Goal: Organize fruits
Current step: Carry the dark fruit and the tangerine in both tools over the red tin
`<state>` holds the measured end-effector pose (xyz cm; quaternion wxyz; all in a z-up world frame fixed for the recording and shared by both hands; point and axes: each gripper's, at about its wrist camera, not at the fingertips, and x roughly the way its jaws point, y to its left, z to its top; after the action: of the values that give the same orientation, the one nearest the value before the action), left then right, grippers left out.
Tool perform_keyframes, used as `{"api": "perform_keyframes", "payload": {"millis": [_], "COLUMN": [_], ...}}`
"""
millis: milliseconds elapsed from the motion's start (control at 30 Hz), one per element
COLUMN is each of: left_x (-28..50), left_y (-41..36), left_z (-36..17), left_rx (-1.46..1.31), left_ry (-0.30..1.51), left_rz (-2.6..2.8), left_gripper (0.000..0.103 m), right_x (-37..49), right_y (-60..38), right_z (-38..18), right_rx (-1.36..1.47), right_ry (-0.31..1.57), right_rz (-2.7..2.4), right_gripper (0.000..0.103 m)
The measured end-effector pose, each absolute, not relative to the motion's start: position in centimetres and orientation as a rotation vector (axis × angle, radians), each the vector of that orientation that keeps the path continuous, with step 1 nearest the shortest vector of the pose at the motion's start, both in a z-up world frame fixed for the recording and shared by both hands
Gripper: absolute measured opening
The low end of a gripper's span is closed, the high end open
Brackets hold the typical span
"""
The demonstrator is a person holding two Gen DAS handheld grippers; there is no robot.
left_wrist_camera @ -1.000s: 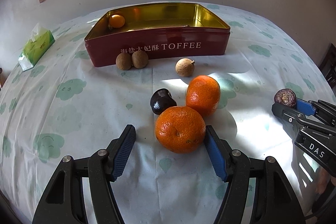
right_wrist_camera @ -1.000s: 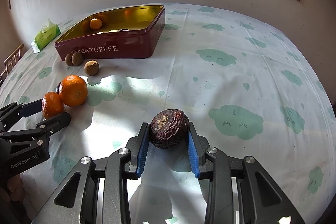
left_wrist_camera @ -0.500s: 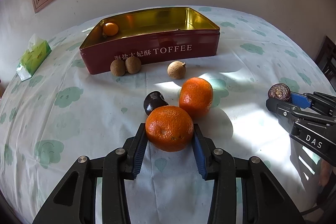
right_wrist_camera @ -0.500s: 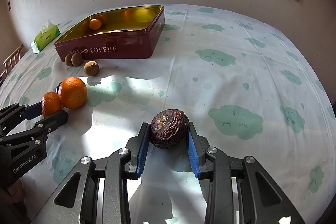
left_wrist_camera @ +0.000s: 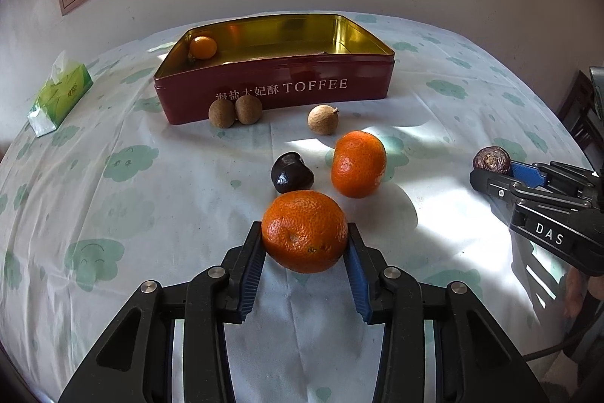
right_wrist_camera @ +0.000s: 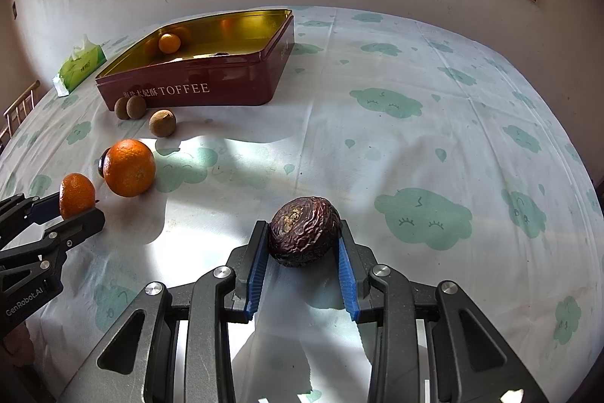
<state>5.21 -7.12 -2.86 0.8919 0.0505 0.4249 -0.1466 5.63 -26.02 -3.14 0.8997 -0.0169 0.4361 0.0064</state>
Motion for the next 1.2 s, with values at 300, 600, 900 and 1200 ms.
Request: {"api": "perform_keyframes", "payload": {"millis": [300,600,900,1200], "left_x": [5.4,5.6,5.9,6.4], "left_y": [-5.1,-4.7,-3.8,-3.1], "left_z": [-2.4,-2.3,-2.2,-2.2], "left_rx": [0.056,0.050,0.030,0.019], "left_ry": [0.878,0.880,0.880,0.882], "left_rz": [-0.271,-0.257,-0.249,-0.238], "left_gripper": [0.042,0.042,0.042,0.042], "right_x": [5.6,5.5,5.8,6.5], "right_y": [-26.2,-25.8,-24.9,-23.7], "right_z": [-3.1,-2.8,-2.3,-1.5], "right_rx": [-0.020,-0.023,-0.033,-0.049], "right_ry": [0.910,0.910,0.904,0.893], "right_rz": [0.006,0.008,0.020,0.043], "right_gripper": [0.031,0.031,0.031,0.031]}}
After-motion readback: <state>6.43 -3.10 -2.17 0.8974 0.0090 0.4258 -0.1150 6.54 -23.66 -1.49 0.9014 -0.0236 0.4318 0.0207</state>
